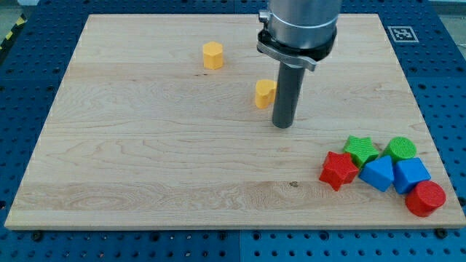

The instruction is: Push the red circle closer to the red star

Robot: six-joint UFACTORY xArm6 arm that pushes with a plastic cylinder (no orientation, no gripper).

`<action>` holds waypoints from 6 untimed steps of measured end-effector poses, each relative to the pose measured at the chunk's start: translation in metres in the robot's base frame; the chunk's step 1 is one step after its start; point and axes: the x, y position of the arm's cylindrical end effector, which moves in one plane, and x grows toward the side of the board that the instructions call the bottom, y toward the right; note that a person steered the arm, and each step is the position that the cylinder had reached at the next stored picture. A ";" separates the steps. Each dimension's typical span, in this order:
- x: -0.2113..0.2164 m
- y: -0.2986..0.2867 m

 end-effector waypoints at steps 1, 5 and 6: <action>0.000 0.064; 0.148 0.249; 0.147 0.236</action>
